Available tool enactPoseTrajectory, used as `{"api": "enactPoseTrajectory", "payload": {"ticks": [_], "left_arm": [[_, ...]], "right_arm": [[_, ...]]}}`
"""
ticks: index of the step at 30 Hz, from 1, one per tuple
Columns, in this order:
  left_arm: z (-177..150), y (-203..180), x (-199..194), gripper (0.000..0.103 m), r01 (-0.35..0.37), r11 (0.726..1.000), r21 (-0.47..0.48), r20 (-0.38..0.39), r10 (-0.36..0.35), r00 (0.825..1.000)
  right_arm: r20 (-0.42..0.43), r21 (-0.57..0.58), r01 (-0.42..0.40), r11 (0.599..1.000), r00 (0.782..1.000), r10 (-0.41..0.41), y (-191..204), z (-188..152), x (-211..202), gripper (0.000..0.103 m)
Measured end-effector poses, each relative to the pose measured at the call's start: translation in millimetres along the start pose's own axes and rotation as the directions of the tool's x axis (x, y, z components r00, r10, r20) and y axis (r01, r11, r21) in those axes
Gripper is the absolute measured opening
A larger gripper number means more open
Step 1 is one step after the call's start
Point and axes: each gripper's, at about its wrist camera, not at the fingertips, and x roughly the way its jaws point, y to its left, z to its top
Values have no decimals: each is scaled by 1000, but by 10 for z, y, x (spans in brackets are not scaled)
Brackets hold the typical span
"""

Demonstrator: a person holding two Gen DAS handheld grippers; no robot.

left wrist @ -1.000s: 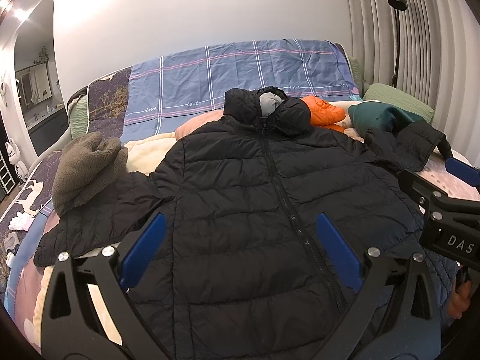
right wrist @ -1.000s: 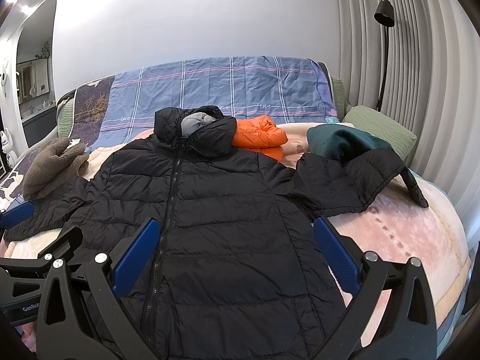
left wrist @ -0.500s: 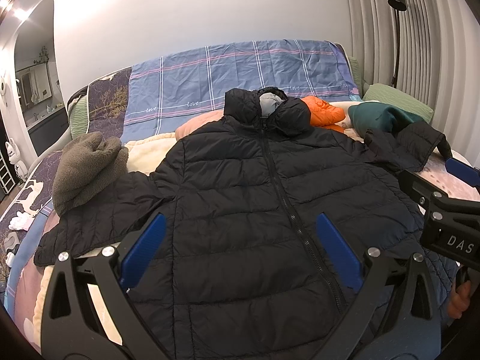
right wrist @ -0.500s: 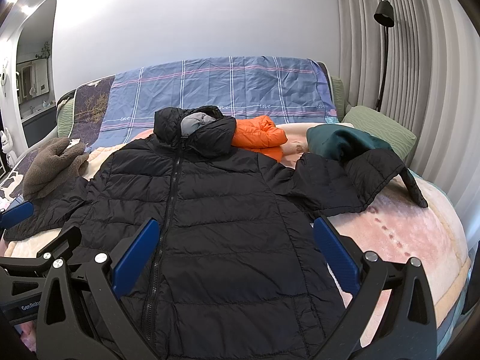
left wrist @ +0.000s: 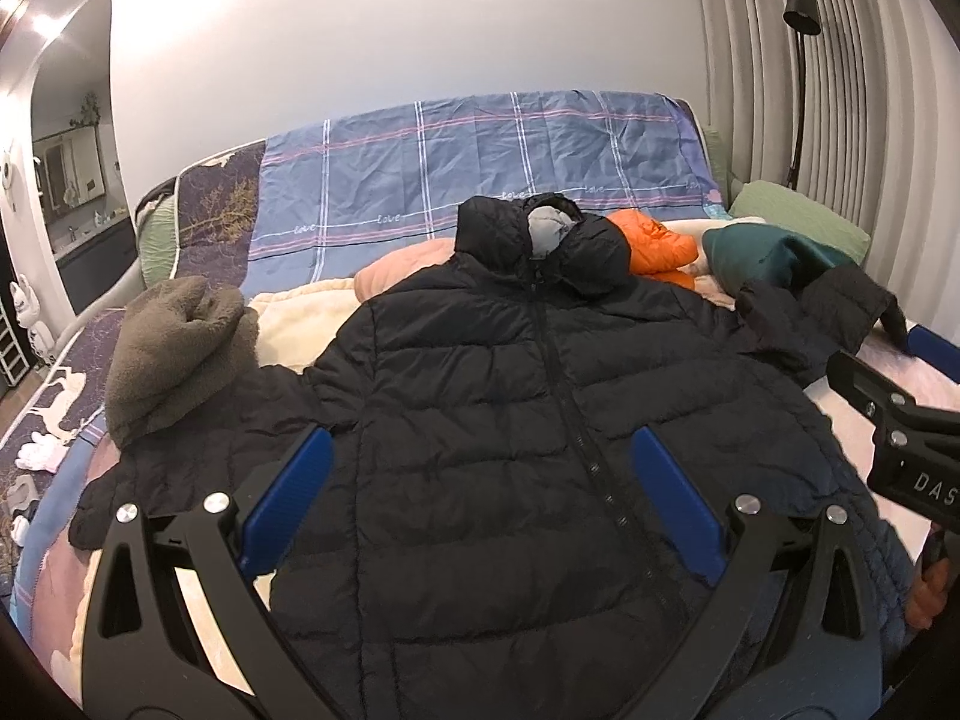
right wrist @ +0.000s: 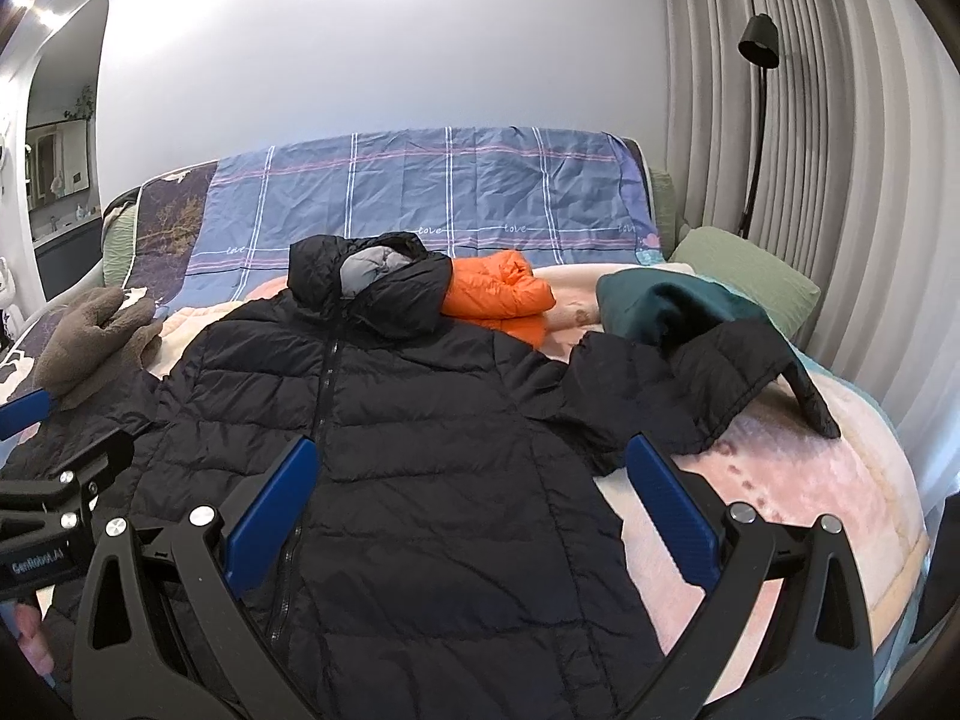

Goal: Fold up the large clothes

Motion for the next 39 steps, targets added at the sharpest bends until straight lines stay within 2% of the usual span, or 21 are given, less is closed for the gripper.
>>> {"api": "enactPoseTrajectory", "payload": {"ticks": [4,8,9,10,12,14,17,19,21,23,26,29,31,32,33,34,35,36,37,38,39], "left_arm": [[219,60,111,101,44,999,-23,19,-44,999],[581,133,384,100,80,997,-13,48,-80,996],[686,154,486,97,91,996,-11,45,-91,995],[826,179,642,94,106,994,-7,32,-106,994],[1044,210,937,89,139,990,-9,1,-139,990],[1290,247,1353,88,179,983,-25,-56,-180,982],[1540,309,1902,87,218,973,-74,-110,-225,968],[1706,351,2288,87,210,973,-98,-131,-222,966],[1877,401,2679,87,193,973,-127,-151,-211,966],[1981,453,2968,87,201,964,-174,-174,-231,957],[2073,514,3419,88,222,939,-263,-226,-283,932],[2126,527,3748,88,195,939,-282,-253,-269,929],[2143,536,3874,88,197,933,-301,-256,-278,926],[2150,528,3925,87,208,929,-307,-255,-290,922],[2144,515,3947,74,212,929,-303,-254,-293,922],[2134,484,3969,39,219,932,-289,-256,-295,920],[2123,464,3992,21,235,930,-283,-262,-311,914],[2108,444,4008,7,260,921,-291,-268,-339,902],[2099,440,3971,6,280,914,-293,-249,-356,901],[2103,422,3878,5,300,914,-273,-216,-362,907],[2109,408,3773,5,316,914,-254,-190,-368,910]], "right_arm": [[-12,-11,-84,996,996,84,-50,186,163,102],[-78,29,-167,986,983,169,-205,558,693,101],[-87,60,-185,981,978,189,-269,679,860,92],[-96,87,-220,972,969,228,-326,791,1024,80],[-137,162,-308,938,934,330,-414,1017,1372,66],[-160,292,-373,881,889,430,-576,1228,1828,63],[-163,421,-389,820,857,490,-699,1419,2363,63],[-176,480,-396,783,831,528,-695,1531,2760,63],[-187,497,-400,770,817,545,-605,1621,3025,63],[-211,491,-402,773,806,553,-469,1696,3283,63],[-232,479,-400,781,801,553,-335,1710,3643,63],[-277,471,-395,789,783,557,-218,1659,3967,63],[-307,465,-377,801,781,545,-139,1605,4151,62],[-305,468,-376,799,780,546,-123,1579,4207,58],[-294,475,-386,791,777,556,-106,1560,4245,36],[-266,499,-414,762,764,588,-89,1547,4265,11],[-249,510,-424,748,760,601,-80,1549,4254,6],[-230,507,-441,740,759,610,-74,1561,4211,4],[-212,485,-461,744,763,611,-57,1597,4140,3],[-188,440,-482,758,776,603,-36,1646,3992,3],[-168,415,-501,760,778,605,-32,1675,3865,3]]}}
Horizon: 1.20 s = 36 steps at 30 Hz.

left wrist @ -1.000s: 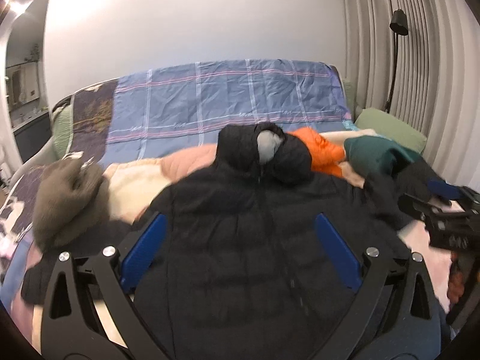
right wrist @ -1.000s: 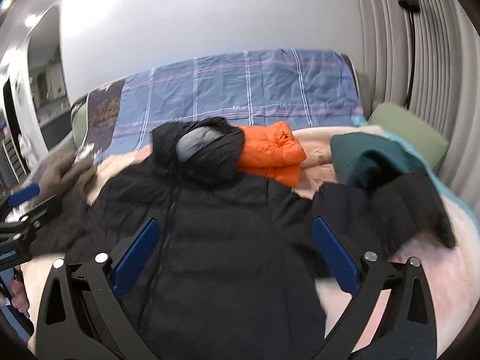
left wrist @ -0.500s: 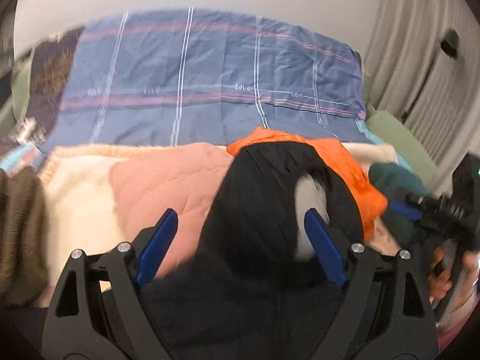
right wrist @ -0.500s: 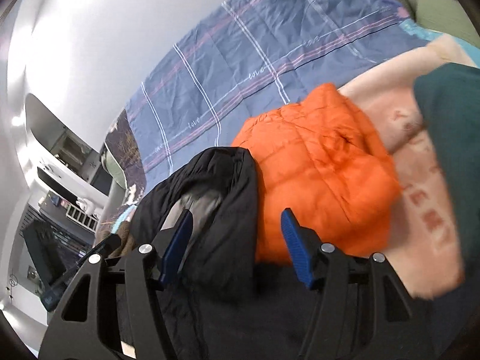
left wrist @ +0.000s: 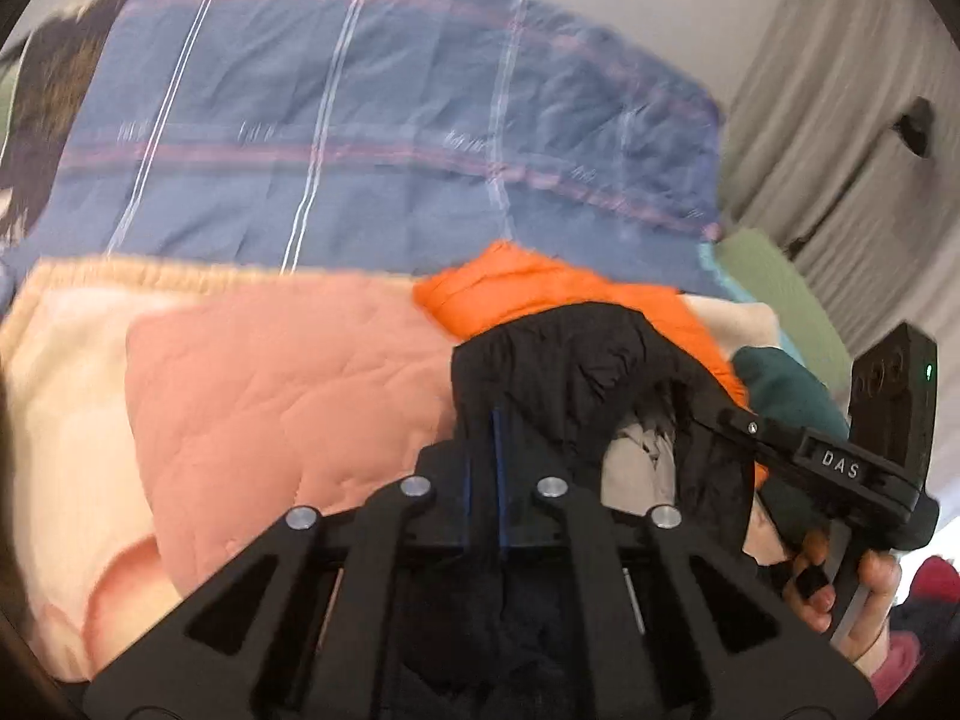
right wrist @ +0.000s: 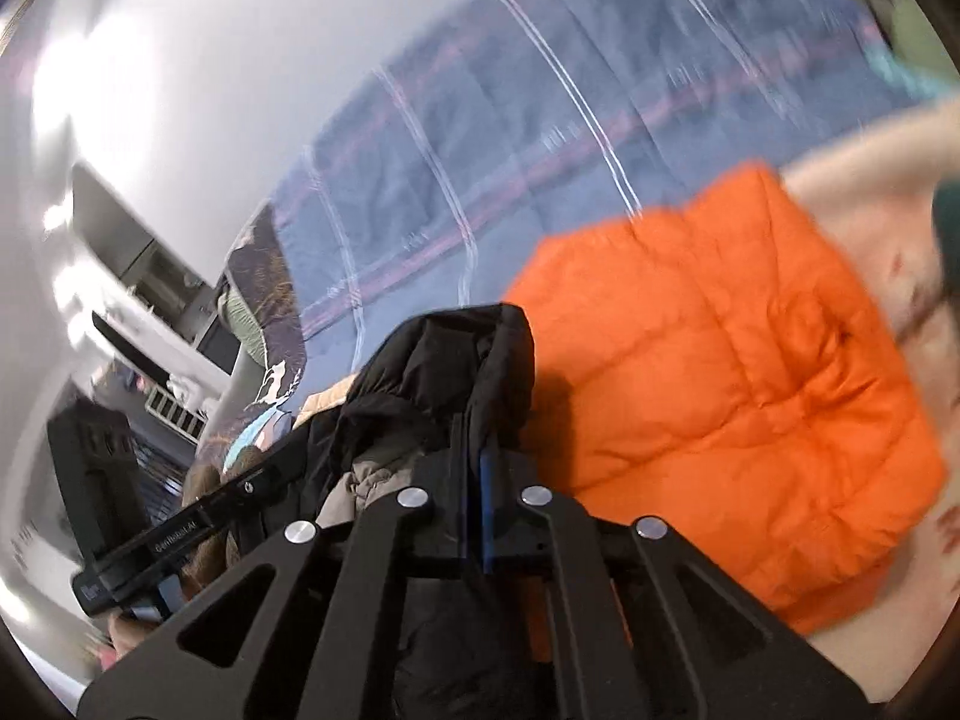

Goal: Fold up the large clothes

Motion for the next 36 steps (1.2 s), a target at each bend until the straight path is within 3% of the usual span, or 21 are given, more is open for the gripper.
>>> {"api": "enactPoseTrajectory", "payload": {"ticks": [3,6,7,8,10,11,12,13,16,20,22,25,27,29,30,33,34,36], "left_arm": [[-103,-119,-423,5,66,996,63,71,-70,995],[-329,-168,-1024,6,115,983,146,158,-138,978],[-454,-162,-1231,10,139,975,173,175,-170,970],[-570,-159,-1393,16,151,969,194,184,-187,965],[-883,-153,-1759,53,180,953,242,197,-230,953],[-1016,-140,-1891,58,181,949,260,205,-237,950],[-1192,-127,-2055,61,165,945,282,214,-230,949],[-1294,-118,-2144,61,159,943,292,213,-226,951],[-1530,-84,-2310,61,150,946,289,201,-213,956],[-1697,-148,-2208,59,105,951,290,162,-157,974],[-1793,-249,-1987,45,118,951,284,94,-150,984],[-2071,-433,-1503,33,90,951,295,-54,-78,996],[-2285,-450,-1167,33,57,954,293,-141,-16,990],[-2514,-396,-865,34,-14,954,299,-190,74,979],[-2590,-369,-860,35,-32,952,304,-166,85,982],[-2589,-288,-1158,38,-31,966,258,-117,63,991],[-2577,-219,-1396,52,-51,973,225,-64,67,996],[-2627,-49,-1864,70,-88,981,171,46,82,996]], "right_arm": [[44,-104,-66,992,996,71,237,-124,-444,3],[57,-212,-147,966,985,163,481,-403,-1008,3],[46,-245,-163,956,983,179,550,-520,-1170,3],[27,-292,-163,943,984,178,622,-712,-1350,3],[-15,-356,-157,921,987,162,688,-1029,-1579,11],[-54,-387,-145,911,989,134,702,-1255,-1695,18],[-74,-404,-131,905,991,110,710,-1401,-1789,36],[-80,-419,-111,901,993,86,699,-1545,-1873,43],[-65,-431,-54,901,997,29,689,-1839,-2101,43],[-18,-369,-11,929,1000,5,702,-1846,-1993,43],[-46,-329,-26,944,999,12,784,-1945,-1847,43],[-136,-313,-6,950,990,-38,889,-2118,-1391,39],[-212,-310,37,950,971,-107,871,-2329,-1037,38],[-284,-308,113,945,937,-205,754,-2525,-709,37],[-299,-310,152,938,922,-248,681,-2615,-602,36],[-268,-327,164,931,928,-258,669,-2641,-652,36],[-259,-330,174,928,928,-267,692,-2621,-705,36],[-213,-338,190,922,939,-271,795,-2565,-864,36]]}}
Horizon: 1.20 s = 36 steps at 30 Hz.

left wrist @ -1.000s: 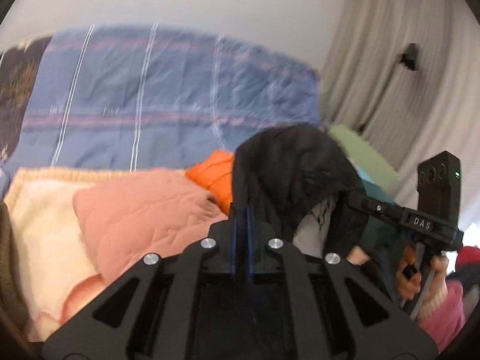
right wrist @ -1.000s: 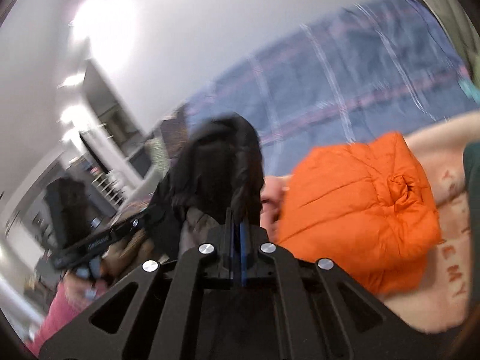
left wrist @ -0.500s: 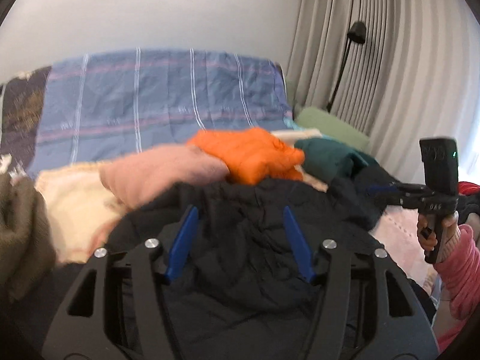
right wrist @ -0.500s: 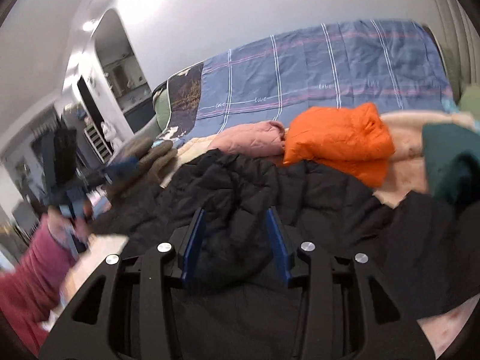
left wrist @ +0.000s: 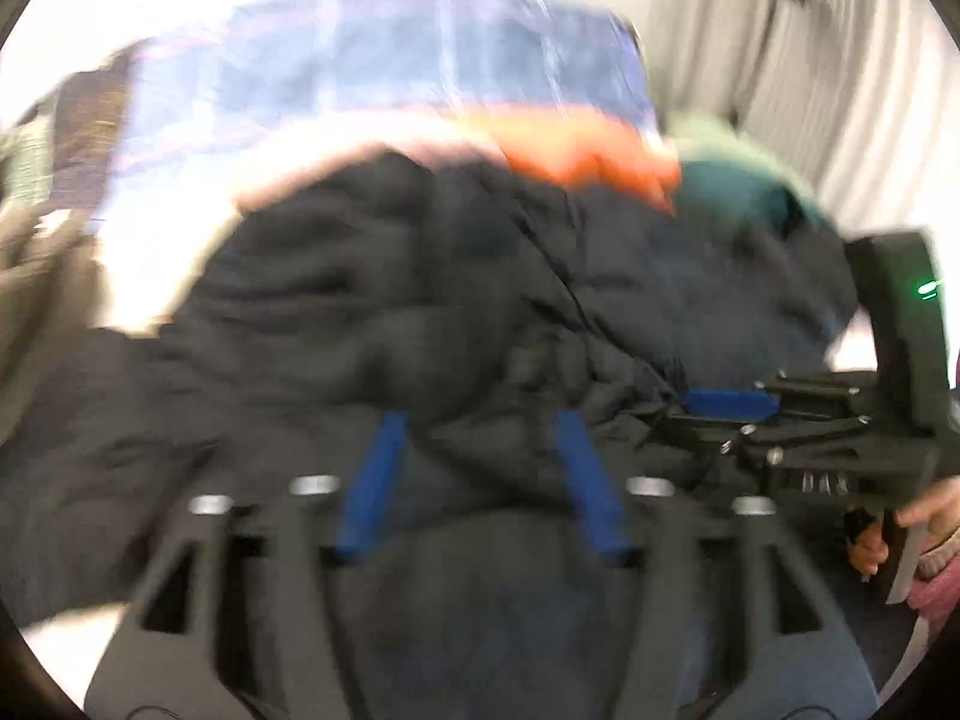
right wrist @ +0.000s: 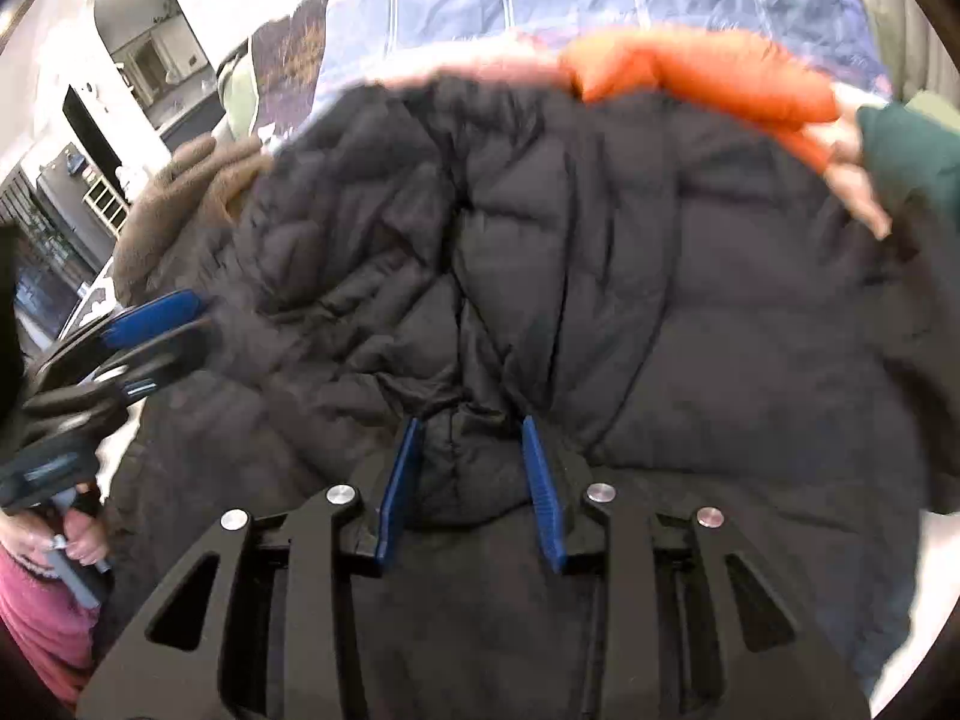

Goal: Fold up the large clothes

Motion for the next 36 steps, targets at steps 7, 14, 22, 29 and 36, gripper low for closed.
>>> {"api": "enactPoseTrajectory", "payload": {"ticks": [7,14,22,29,36], "left_arm": [[-826,1190,-849,71,-125,934,-336,11,137,991],[-1604,2435,-1303,72,-107,698,-708,37,188,982],[-1985,3345,-1322,79,-113,430,-896,3,262,965],[-2080,3777,-1217,77,55,231,-971,121,283,951],[-1930,3787,-1213,3,174,216,-961,239,322,916]], "right_arm": [[94,-114,-29,993,995,40,513,131,-196,44],[11,-43,-18,999,1000,18,517,-120,581,48],[80,-41,-73,997,994,76,454,-204,538,53],[90,-45,-77,996,993,81,366,-261,482,55],[94,-44,-84,996,992,88,398,-258,486,57]]}}
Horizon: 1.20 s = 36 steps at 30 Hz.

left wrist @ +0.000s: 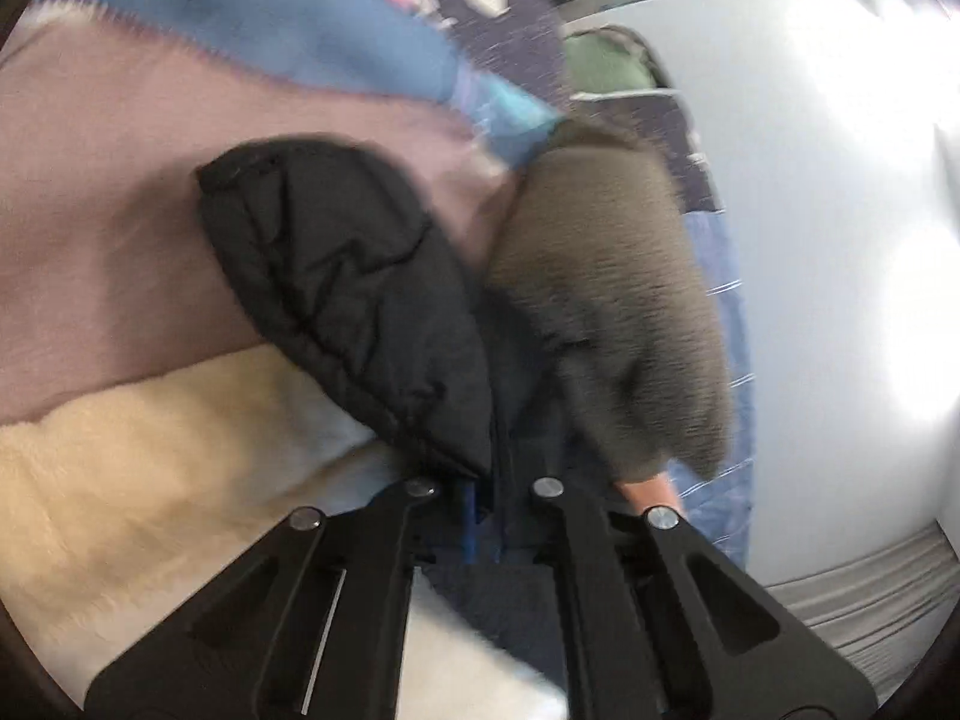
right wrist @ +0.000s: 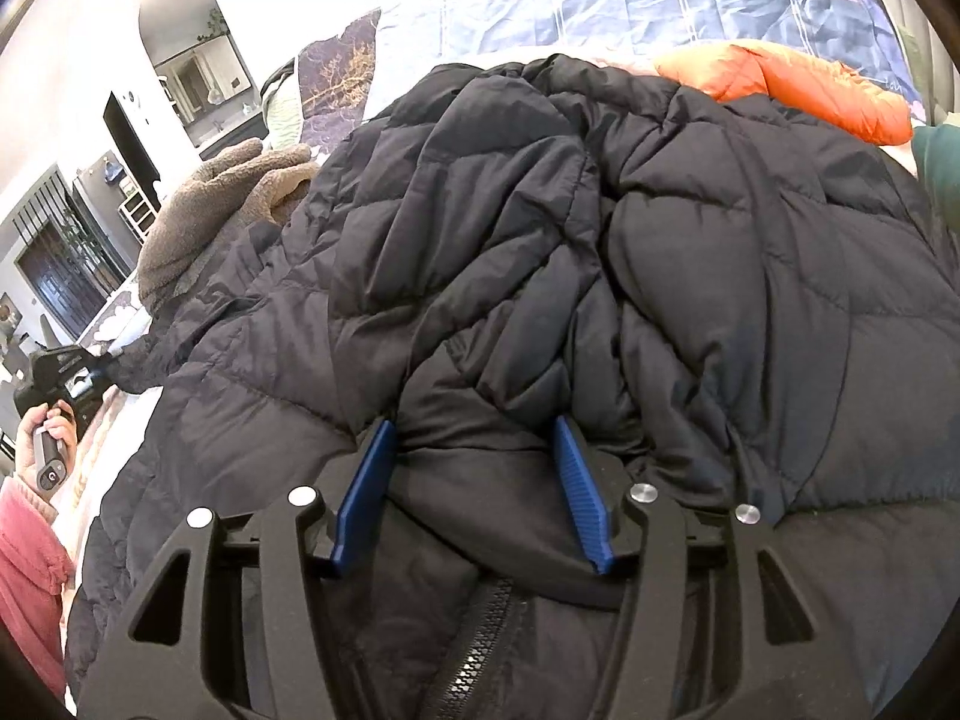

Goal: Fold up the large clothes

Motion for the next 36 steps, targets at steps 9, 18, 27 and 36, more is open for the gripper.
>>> {"api": "enactPoseTrajectory", "payload": {"ticks": [9,18,27,36], "left_arm": [[-869,-1992,-521,3,206,807,553,-38,-222,974],[-3341,-3298,77,54,460,375,805,-453,-113,884],[-3896,-2690,388,80,382,247,890,-418,114,901],[-3114,-2135,-81,82,310,375,874,-352,48,935]], "right_arm": [[6,18,-30,999,1000,29,-66,0,-33,58],[47,172,-91,981,995,84,-391,-14,-449,59],[106,318,-41,947,994,7,-945,-18,-1089,61],[117,5,22,1000,993,-22,-63,451,-1089,64]]}}
